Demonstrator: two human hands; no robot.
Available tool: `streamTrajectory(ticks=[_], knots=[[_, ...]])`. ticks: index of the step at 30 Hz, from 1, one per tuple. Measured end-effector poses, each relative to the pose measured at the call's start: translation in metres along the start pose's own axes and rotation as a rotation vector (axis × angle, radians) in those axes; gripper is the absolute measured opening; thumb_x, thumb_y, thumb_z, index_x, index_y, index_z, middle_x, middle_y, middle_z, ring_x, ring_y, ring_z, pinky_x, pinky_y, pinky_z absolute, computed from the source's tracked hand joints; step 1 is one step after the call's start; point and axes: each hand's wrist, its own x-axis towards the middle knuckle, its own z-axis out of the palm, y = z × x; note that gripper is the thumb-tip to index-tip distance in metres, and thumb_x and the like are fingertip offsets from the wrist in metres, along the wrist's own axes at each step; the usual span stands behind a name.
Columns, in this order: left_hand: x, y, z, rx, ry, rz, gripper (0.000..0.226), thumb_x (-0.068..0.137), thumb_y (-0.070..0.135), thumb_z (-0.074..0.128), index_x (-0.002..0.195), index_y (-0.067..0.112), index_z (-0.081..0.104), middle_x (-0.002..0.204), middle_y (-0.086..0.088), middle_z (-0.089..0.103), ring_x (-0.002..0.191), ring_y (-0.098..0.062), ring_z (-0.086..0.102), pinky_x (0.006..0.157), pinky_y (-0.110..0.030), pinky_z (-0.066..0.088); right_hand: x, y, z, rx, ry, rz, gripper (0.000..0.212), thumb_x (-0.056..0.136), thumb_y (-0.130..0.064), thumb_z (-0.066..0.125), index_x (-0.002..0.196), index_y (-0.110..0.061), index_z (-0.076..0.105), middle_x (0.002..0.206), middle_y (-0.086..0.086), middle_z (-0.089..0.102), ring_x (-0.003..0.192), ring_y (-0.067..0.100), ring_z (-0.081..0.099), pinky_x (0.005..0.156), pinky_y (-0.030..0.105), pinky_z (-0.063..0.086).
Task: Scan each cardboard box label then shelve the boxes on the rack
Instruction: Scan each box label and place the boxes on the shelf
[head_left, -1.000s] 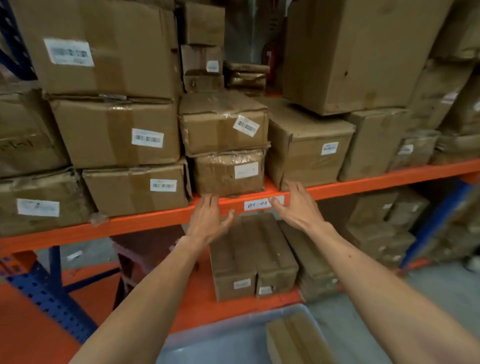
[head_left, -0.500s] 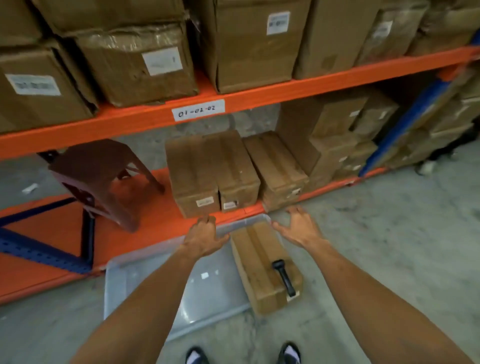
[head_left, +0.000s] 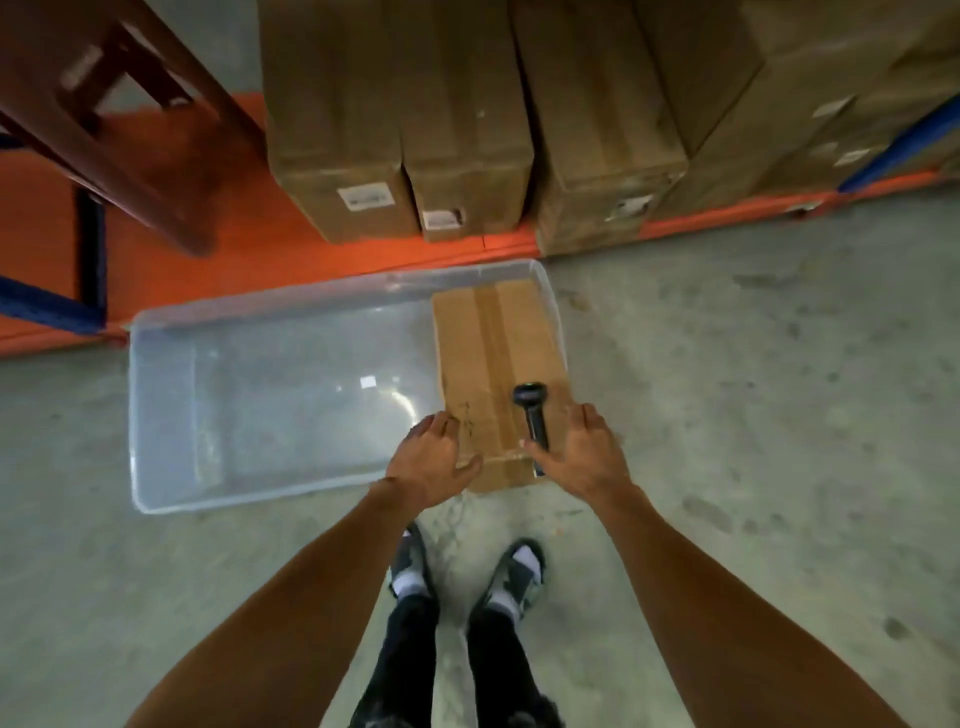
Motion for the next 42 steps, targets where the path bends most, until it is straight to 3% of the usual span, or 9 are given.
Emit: streamTrajectory(ticks=[9, 15, 19, 22, 26, 31, 35, 39, 42], knots=[[0.084, -0.027, 0.135, 0.04, -0.036, 0.091, 0.073, 0.093, 0.054, 0.058, 0.143, 0.004, 0.043, 0.146, -0.013, 0.045, 0.134, -0.031, 0.044, 0.112, -0.04, 0.036, 0.109, 0.032, 0.099, 0.088, 0.126, 0.06, 0.09, 0.084, -0.061, 0.076, 0.144, -0.003, 0.043, 0.137, 0.02, 0.055, 0.127, 0.039, 0.054, 0.097, 0.045, 0.049], [0.089, -0.04, 0.168, 0.149, 0.15, 0.174, 0.06, 0.093, 0.042, 0.066, 0.131, -0.002, 0.056, 0.132, -0.019, 0.056, 0.126, -0.039, 0.053, 0.107, -0.068, 0.038, 0.147, 0.034, 0.132, 0.215, 0.092, 0.163, 0.077, 0.093, -0.034, 0.075, 0.151, -0.007, 0.033, 0.134, 0.02, 0.063, 0.116, 0.04, 0.066, 0.078, 0.032, 0.045], [0.096, -0.041, 0.162, 0.051, 0.116, 0.2, 0.058, 0.098, 0.044, 0.057, 0.131, -0.003, 0.052, 0.137, -0.018, 0.049, 0.128, -0.035, 0.047, 0.084, -0.051, 0.059, 0.141, 0.041, 0.126, 0.476, 0.148, 0.177, 0.061, 0.091, -0.026, 0.075, 0.145, -0.018, 0.047, 0.121, 0.008, 0.07, 0.112, 0.029, 0.069, 0.084, 0.027, 0.048], [0.1, -0.046, 0.152, 0.069, 0.096, 0.24, 0.057, 0.101, 0.048, 0.047, 0.133, 0.001, 0.052, 0.141, -0.016, 0.047, 0.132, -0.033, 0.045, 0.085, -0.048, 0.06, 0.128, 0.046, 0.112, 0.625, 0.199, 0.171, 0.06, 0.092, -0.027, 0.074, 0.144, -0.033, 0.045, 0.111, 0.0, 0.074, 0.099, 0.022, 0.074, 0.087, 0.039, 0.061], [0.104, -0.053, 0.125, 0.164, 0.26, 0.375, 0.041, 0.094, 0.037, 0.057, 0.107, 0.0, 0.067, 0.116, -0.019, 0.064, 0.11, -0.038, 0.064, 0.065, -0.048, 0.063, 0.122, 0.047, 0.089, 0.846, 0.237, 0.113, 0.064, 0.093, -0.015, 0.072, 0.145, -0.04, 0.045, 0.099, 0.0, 0.077, 0.067, 0.015, 0.077, 0.064, 0.032, 0.065], [0.12, -0.063, 0.071, 0.187, 0.482, 0.464, 0.037, 0.097, 0.036, 0.051, 0.1, 0.004, 0.07, 0.104, -0.015, 0.067, 0.095, -0.035, 0.068, 0.051, -0.041, 0.059, 0.112, 0.024, 0.067, 0.962, 0.416, 0.113, 0.072, 0.091, -0.01, 0.073, 0.148, -0.042, 0.045, 0.114, -0.002, 0.073, 0.094, 0.029, 0.075, 0.087, 0.051, 0.063], [0.137, -0.04, 0.058, 0.122, 0.537, 0.449, 0.023, 0.092, 0.028, 0.069, 0.104, 0.008, 0.068, 0.103, -0.012, 0.065, 0.093, -0.034, 0.064, 0.049, -0.041, 0.056, 0.093, 0.003, 0.059, 1.016, 0.614, 0.002, 0.071, 0.091, -0.009, 0.077, 0.152, -0.029, 0.047, 0.119, -0.025, 0.069, 0.109, 0.003, 0.07, 0.096, 0.035, 0.059], [0.149, -0.01, 0.059, 0.087, 0.525, 0.427, 0.028, 0.08, 0.022, 0.085, 0.099, 0.015, 0.065, 0.098, -0.007, 0.061, 0.089, -0.029, 0.06, 0.046, -0.035, 0.048, 0.08, 0.006, 0.056, 1.096, 0.633, -0.006, 0.069, 0.092, -0.007, 0.075, 0.15, -0.031, 0.046, 0.13, 0.013, 0.068, 0.114, 0.043, 0.068, 0.093, 0.059, 0.058], [0.156, -0.008, 0.045, 0.101, 0.514, 0.44, 0.043, 0.066, 0.014, 0.089, 0.098, 0.019, 0.061, 0.099, -0.003, 0.06, 0.09, -0.028, 0.06, 0.048, -0.028, 0.035, 0.07, 0.013, 0.048, 1.08, 0.665, 0.029, 0.066, 0.091, -0.008, 0.074, 0.146, -0.035, 0.049, 0.129, 0.003, 0.069, 0.11, 0.032, 0.071, 0.09, 0.056, 0.06]])
